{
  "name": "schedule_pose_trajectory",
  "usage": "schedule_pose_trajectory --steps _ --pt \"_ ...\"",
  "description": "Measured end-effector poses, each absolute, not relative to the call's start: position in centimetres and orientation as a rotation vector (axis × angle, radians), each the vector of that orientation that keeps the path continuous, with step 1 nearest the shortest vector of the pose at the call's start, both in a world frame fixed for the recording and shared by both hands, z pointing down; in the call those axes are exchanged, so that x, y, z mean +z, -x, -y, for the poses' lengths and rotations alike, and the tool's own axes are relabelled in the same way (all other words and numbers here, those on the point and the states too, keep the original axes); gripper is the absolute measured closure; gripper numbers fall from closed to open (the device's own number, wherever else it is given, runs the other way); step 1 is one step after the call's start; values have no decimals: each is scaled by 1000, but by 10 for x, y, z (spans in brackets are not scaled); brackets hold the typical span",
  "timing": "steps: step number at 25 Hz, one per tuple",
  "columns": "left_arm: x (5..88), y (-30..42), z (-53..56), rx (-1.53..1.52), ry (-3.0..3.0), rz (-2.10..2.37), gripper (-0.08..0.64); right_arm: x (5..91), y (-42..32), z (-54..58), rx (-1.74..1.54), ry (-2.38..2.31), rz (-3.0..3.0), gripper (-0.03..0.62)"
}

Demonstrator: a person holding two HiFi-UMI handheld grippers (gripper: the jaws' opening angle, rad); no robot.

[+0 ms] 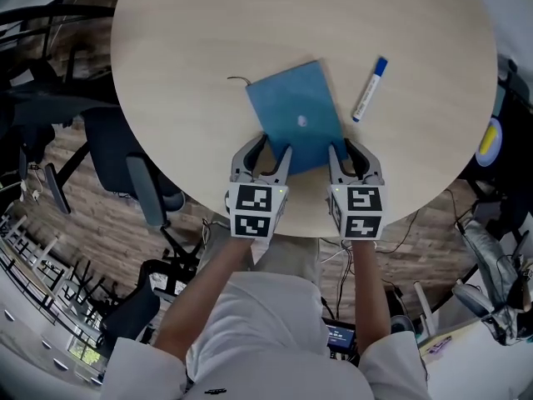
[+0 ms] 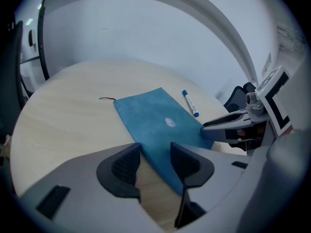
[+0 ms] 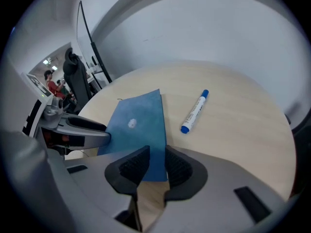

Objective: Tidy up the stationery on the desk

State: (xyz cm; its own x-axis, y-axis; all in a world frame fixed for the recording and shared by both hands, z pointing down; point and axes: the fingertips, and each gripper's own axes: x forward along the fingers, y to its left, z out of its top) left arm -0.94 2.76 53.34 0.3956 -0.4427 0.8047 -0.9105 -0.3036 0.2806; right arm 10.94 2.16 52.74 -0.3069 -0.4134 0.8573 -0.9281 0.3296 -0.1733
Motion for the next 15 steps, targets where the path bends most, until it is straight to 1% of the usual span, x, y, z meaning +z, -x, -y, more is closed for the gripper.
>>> schedule_pose_trajectory --steps 2,5,7,8,15 --pt "533 12 -26 806 -1911 1164 361 527 -112 -23 897 -1193 1865 495" --pt "531 16 -23 826 -1919 1190 397 526 -113 -26 902 -1203 1856 508" --pt "528 20 -18 839 -1937 1220 455 524 -113 -26 901 -1221 1853 515" --pt "525 20 -15 841 -1952 1230 520 523 -113 -27 907 -1230 1851 519" --pt "521 13 -4 853 -1999 1208 525 520 -108 -31 931 -1344 1802 531"
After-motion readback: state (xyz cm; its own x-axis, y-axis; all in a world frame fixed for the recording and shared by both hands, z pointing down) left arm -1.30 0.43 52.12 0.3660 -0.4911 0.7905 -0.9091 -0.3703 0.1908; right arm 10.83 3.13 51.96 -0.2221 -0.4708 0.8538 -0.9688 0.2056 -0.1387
